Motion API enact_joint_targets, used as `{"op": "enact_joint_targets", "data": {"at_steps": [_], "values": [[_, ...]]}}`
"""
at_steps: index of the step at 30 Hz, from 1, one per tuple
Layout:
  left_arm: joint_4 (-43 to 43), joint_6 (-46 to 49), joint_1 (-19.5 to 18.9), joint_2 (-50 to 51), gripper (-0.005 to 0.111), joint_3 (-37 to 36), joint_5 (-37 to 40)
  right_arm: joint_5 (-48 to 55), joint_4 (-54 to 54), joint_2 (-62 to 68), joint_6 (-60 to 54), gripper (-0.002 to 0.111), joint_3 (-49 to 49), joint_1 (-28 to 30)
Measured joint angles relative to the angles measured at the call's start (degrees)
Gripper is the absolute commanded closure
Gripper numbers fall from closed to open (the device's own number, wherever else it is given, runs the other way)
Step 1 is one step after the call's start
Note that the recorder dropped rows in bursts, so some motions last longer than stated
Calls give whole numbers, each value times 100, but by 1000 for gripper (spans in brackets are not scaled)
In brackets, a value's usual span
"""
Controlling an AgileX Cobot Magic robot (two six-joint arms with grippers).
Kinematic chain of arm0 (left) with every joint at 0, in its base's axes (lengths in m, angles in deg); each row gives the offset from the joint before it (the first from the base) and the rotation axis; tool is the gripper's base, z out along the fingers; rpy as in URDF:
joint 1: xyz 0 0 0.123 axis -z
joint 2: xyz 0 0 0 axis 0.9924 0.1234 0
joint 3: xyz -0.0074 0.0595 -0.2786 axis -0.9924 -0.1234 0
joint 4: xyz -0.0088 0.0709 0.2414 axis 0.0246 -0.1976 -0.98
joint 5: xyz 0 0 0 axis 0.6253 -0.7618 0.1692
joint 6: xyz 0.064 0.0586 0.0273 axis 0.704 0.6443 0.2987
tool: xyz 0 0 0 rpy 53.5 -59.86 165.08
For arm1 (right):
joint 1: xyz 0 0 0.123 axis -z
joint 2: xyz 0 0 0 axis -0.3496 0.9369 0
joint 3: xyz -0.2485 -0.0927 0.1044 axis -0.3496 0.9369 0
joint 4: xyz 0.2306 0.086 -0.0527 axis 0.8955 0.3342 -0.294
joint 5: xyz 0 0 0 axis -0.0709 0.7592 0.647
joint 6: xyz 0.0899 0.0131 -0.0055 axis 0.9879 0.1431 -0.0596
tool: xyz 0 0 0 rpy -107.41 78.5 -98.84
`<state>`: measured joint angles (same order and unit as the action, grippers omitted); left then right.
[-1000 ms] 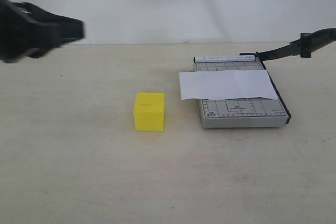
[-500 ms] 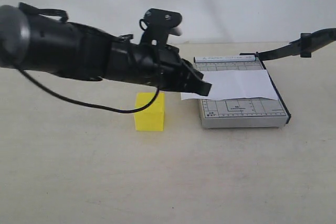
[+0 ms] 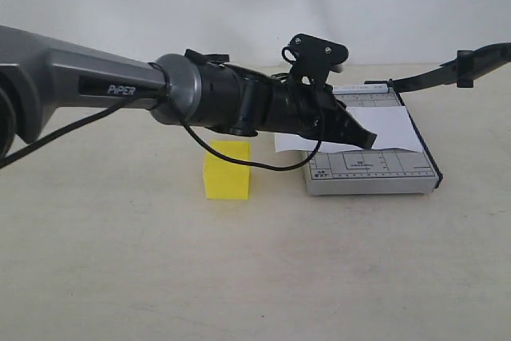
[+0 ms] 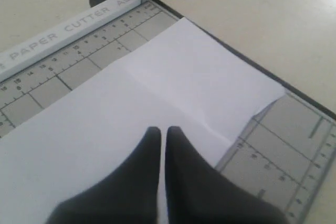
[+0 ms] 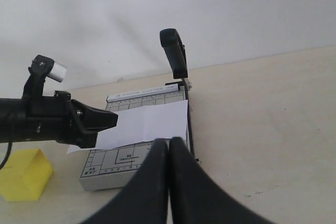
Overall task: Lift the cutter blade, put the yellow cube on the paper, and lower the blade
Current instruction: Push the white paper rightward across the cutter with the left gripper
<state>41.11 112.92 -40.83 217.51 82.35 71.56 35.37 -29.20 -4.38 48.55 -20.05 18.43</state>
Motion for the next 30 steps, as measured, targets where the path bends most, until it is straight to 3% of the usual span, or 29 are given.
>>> {"op": "enact_joint_targets", "data": {"at_steps": [7,18,30], "values": [[0,0,4,197,102,176,-432,4,0,0,10,108,0,0],[9,10,13,484,102,228,19,18,12,0,31,108,0,0],[9,10,128,820,102,778,290,27,22,0,58,108,0,0]]}}
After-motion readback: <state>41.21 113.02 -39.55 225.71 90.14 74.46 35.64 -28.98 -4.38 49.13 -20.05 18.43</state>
